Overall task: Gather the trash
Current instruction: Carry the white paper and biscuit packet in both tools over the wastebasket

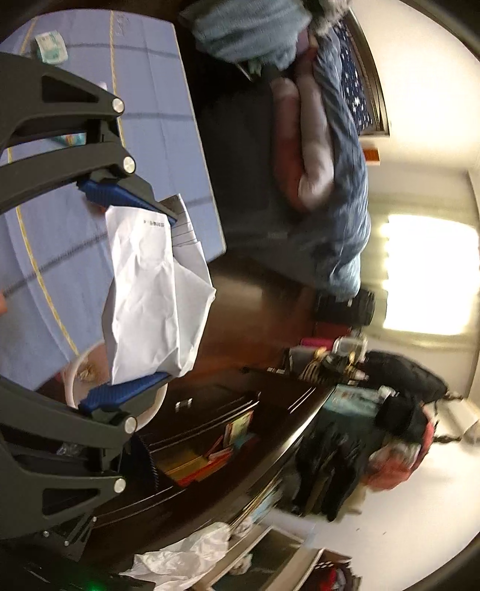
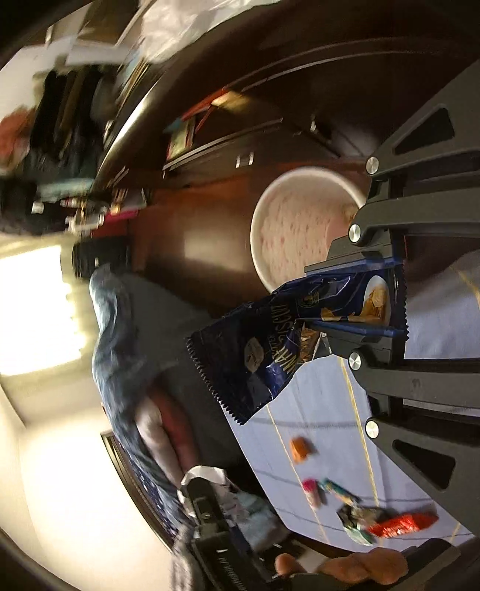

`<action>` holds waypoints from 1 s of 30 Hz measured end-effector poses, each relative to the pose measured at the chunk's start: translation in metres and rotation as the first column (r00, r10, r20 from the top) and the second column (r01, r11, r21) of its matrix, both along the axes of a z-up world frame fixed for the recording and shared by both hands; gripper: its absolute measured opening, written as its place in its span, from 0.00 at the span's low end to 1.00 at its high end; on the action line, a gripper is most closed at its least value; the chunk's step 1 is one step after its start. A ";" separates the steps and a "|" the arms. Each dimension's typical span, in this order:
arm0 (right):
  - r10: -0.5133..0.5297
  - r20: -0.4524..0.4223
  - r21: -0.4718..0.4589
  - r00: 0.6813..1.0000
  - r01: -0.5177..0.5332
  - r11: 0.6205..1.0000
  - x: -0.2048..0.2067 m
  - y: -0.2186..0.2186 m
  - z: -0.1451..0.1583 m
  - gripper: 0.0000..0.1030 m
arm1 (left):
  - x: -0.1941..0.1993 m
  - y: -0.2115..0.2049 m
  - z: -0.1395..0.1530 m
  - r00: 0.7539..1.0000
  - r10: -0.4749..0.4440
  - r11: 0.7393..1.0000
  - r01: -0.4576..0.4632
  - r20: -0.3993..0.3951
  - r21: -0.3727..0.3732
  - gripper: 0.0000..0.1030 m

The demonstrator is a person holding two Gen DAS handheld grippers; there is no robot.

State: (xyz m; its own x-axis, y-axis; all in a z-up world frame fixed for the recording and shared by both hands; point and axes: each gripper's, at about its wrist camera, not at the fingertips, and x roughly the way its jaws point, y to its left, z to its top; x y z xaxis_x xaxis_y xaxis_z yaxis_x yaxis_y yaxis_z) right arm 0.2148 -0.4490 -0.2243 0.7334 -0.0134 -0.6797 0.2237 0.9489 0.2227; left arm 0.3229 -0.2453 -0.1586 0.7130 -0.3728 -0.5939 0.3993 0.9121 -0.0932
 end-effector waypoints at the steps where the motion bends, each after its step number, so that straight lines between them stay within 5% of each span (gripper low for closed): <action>1: -0.015 -0.003 0.002 1.000 0.015 1.000 0.000 -0.005 -0.002 0.23 | 0.002 -0.012 -0.005 1.000 -0.019 1.000 0.019 -0.010 0.009 0.73; 19: -0.213 -0.101 0.061 0.972 0.219 0.974 0.025 -0.093 -0.065 0.23 | 0.049 -0.132 -0.076 0.965 -0.204 0.977 0.210 -0.165 0.023 0.73; 30: -0.234 -0.162 0.107 0.959 0.253 0.962 0.060 -0.113 -0.106 0.23 | 0.076 -0.163 -0.123 0.931 -0.235 0.967 0.252 -0.277 0.026 0.78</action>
